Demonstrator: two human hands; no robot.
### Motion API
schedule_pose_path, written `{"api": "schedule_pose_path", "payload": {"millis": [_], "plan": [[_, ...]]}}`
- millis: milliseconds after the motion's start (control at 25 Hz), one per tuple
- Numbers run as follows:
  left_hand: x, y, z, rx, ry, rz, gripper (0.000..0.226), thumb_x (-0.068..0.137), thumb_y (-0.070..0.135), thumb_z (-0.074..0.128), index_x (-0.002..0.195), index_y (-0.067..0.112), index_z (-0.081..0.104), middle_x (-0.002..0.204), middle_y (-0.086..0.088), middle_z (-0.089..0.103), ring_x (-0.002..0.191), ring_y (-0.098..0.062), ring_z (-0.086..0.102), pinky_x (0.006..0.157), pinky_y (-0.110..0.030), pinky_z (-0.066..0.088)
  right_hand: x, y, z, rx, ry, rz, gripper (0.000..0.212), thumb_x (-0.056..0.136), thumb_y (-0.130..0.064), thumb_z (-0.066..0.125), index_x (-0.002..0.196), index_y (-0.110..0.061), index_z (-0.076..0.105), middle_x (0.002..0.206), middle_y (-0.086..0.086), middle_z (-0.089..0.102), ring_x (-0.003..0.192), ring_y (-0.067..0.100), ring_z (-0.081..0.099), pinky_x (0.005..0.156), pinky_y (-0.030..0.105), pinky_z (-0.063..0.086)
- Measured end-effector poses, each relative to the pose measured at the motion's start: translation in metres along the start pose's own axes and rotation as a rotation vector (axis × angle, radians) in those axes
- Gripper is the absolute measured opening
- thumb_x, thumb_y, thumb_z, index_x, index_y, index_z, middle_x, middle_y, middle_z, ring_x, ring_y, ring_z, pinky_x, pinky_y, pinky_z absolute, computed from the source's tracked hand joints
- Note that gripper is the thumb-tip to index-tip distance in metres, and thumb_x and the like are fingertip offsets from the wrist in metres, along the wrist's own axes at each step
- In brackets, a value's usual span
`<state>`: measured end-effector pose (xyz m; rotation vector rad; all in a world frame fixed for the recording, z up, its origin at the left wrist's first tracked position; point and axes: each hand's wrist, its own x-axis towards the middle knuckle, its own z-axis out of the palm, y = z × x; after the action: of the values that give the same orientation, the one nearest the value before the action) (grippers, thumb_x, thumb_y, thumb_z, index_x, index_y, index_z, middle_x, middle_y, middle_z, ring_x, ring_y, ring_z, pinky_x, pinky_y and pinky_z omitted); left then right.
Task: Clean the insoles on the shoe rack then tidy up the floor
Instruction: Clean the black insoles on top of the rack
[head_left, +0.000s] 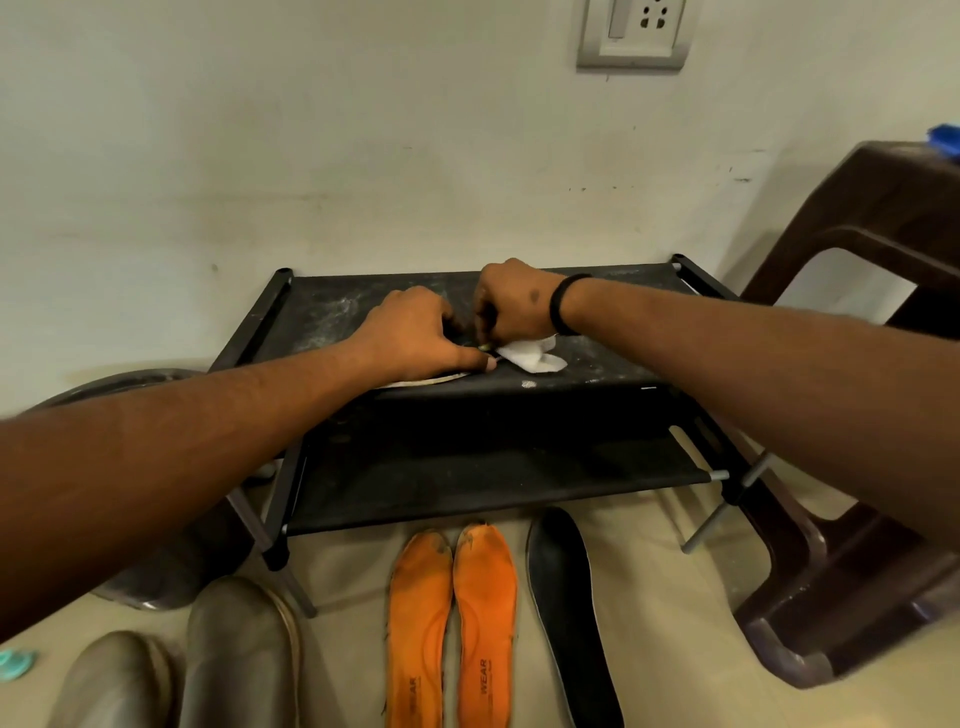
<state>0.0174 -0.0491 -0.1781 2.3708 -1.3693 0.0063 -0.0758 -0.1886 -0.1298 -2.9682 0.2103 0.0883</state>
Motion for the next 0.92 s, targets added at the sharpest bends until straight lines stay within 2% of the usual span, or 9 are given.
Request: {"api": "schedule_pose_path", "payload": {"millis": [80, 160, 280, 440, 520, 640, 760, 920], "plan": [[0.000, 0.001, 0.000, -0.013, -0.008, 0.008, 0.089, 0.047, 0.088, 0.056, 0.096, 0.017, 0.079, 0.085, 0.005, 0.075, 0.079, -0.012, 0.069, 0.077, -0.040, 0.060, -0.011, 0.003, -0.005, 0.007, -0.073, -0.008, 0.016, 0.081, -0.006, 0.066, 0.083, -0.016, 0.078, 0.079, -0.008, 0.073, 0.080, 0.008, 0.065, 0.075, 0.024, 0.054], [-0.001, 0.003, -0.001, -0.021, -0.024, 0.014, 0.094, 0.046, 0.088, 0.054, 0.102, 0.016, 0.078, 0.094, 0.004, 0.076, 0.087, -0.013, 0.070, 0.082, -0.040, 0.060, -0.015, 0.006, -0.005, 0.029, -0.056, 0.004, 0.018, 0.082, -0.004, 0.066, 0.082, -0.017, 0.078, 0.079, -0.008, 0.073, 0.079, 0.008, 0.065, 0.074, 0.022, 0.053], [-0.001, 0.002, 0.001, -0.041, -0.022, 0.009, 0.094, 0.047, 0.088, 0.053, 0.102, 0.017, 0.079, 0.096, 0.004, 0.076, 0.094, -0.016, 0.069, 0.087, -0.041, 0.058, -0.003, 0.010, 0.002, 0.019, 0.041, 0.059, 0.016, 0.083, -0.002, 0.067, 0.086, -0.013, 0.077, 0.085, 0.001, 0.074, 0.081, 0.015, 0.067, 0.076, 0.027, 0.055], [-0.002, 0.003, -0.001, -0.035, -0.026, 0.008, 0.094, 0.049, 0.090, 0.051, 0.102, 0.018, 0.079, 0.094, 0.006, 0.076, 0.092, -0.014, 0.069, 0.090, -0.043, 0.056, 0.015, 0.008, 0.012, -0.005, 0.153, 0.097, 0.014, 0.085, -0.004, 0.067, 0.095, -0.009, 0.076, 0.096, 0.010, 0.074, 0.089, 0.024, 0.068, 0.084, 0.035, 0.057], [-0.003, 0.003, -0.002, -0.043, -0.029, 0.000, 0.094, 0.048, 0.090, 0.052, 0.103, 0.018, 0.079, 0.096, 0.006, 0.076, 0.092, -0.013, 0.069, 0.089, -0.042, 0.057, 0.012, 0.008, 0.012, 0.022, 0.145, 0.082, 0.014, 0.086, -0.004, 0.066, 0.094, -0.009, 0.076, 0.096, 0.009, 0.074, 0.090, 0.022, 0.068, 0.084, 0.034, 0.056], [-0.005, 0.005, -0.003, -0.075, -0.038, -0.022, 0.096, 0.046, 0.087, 0.056, 0.108, 0.017, 0.078, 0.103, 0.004, 0.076, 0.096, -0.013, 0.069, 0.090, -0.041, 0.058, -0.005, 0.015, 0.002, 0.062, 0.032, 0.050, 0.020, 0.082, -0.001, 0.063, 0.084, -0.013, 0.078, 0.087, 0.001, 0.075, 0.083, 0.014, 0.066, 0.079, 0.028, 0.055], [-0.005, 0.007, -0.003, -0.075, -0.036, -0.030, 0.082, 0.059, 0.077, 0.071, 0.111, 0.014, 0.077, 0.109, 0.001, 0.075, 0.102, -0.015, 0.068, 0.094, -0.041, 0.056, -0.011, 0.029, -0.005, 0.003, -0.010, 0.075, 0.023, 0.082, 0.001, 0.061, 0.081, -0.014, 0.078, 0.086, -0.002, 0.074, 0.080, 0.011, 0.063, 0.077, 0.027, 0.053], [-0.002, 0.006, -0.002, -0.078, -0.025, -0.040, 0.067, 0.070, 0.064, 0.078, 0.113, 0.013, 0.076, 0.112, 0.001, 0.074, 0.104, -0.015, 0.067, 0.097, -0.040, 0.054, 0.006, 0.038, 0.006, 0.028, 0.175, 0.180, 0.015, 0.084, -0.001, 0.067, 0.089, -0.009, 0.078, 0.097, 0.005, 0.074, 0.087, 0.017, 0.065, 0.079, 0.028, 0.053]]}}
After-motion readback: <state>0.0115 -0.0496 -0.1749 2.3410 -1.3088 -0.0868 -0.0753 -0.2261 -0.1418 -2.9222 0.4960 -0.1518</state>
